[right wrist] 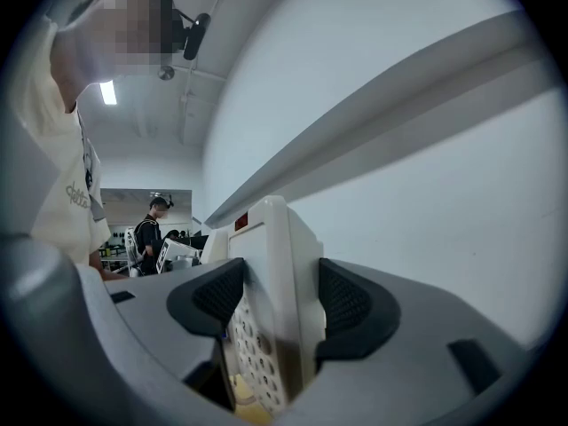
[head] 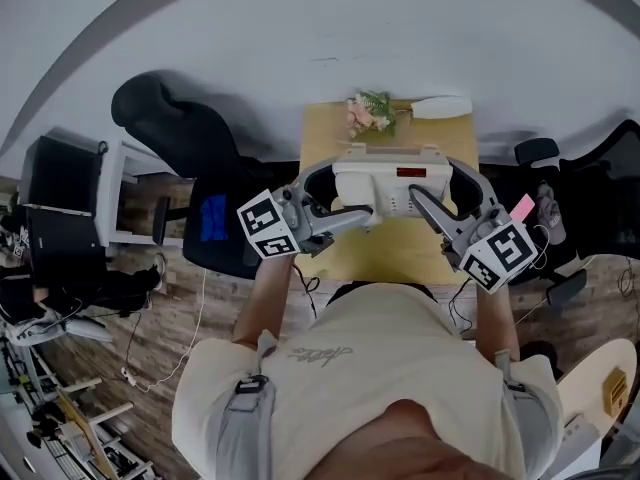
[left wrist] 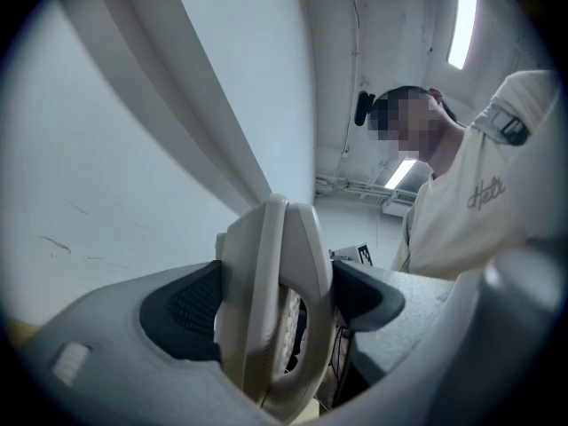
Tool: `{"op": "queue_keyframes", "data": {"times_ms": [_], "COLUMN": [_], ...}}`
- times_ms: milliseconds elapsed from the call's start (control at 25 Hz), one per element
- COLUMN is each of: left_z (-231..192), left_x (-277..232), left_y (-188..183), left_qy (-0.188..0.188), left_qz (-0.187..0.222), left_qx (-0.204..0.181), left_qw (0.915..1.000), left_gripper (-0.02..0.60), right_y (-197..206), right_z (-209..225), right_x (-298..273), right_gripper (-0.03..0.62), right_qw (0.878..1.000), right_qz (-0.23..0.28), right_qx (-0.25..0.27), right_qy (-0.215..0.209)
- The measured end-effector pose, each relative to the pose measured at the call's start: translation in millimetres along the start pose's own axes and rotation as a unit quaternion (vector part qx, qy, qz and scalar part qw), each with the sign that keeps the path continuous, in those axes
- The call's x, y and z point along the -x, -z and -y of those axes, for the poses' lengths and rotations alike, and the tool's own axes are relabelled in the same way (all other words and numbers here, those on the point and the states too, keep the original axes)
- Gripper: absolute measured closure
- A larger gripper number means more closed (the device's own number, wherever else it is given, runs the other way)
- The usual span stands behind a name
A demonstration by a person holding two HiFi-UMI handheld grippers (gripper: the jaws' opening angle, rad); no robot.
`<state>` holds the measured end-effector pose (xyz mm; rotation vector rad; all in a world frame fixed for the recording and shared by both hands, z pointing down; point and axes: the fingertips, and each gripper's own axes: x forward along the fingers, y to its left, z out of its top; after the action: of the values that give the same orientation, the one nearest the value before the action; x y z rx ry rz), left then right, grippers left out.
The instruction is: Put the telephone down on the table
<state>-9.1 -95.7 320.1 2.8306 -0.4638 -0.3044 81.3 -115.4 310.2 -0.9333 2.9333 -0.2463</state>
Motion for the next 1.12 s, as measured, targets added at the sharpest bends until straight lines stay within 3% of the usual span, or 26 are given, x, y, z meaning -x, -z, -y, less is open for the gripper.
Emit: {"op": "queue_keyframes", "data": {"times_ms": [440,1120], "left_z": [-13,-19], "left_x": [22,69], "left_y": [-7,53], "left_qy": [0.008,-0.024], "left_qz": [0.004,-0.019], "left_qx": [0.011,0.084], "left_qw": [0.9999,0.996], "left_gripper": [0.195,0.195], "right_y": [2,76], "right_z": [-11,-33], "right_x": [-24,-39], "right_gripper": [0.335,0.335], "right_qw": [1.0,0.995], "right_qz": [-0.016,-0.076], "right_qx": [-0.002,-0.064], "right_qy": [0.01,0.007]}}
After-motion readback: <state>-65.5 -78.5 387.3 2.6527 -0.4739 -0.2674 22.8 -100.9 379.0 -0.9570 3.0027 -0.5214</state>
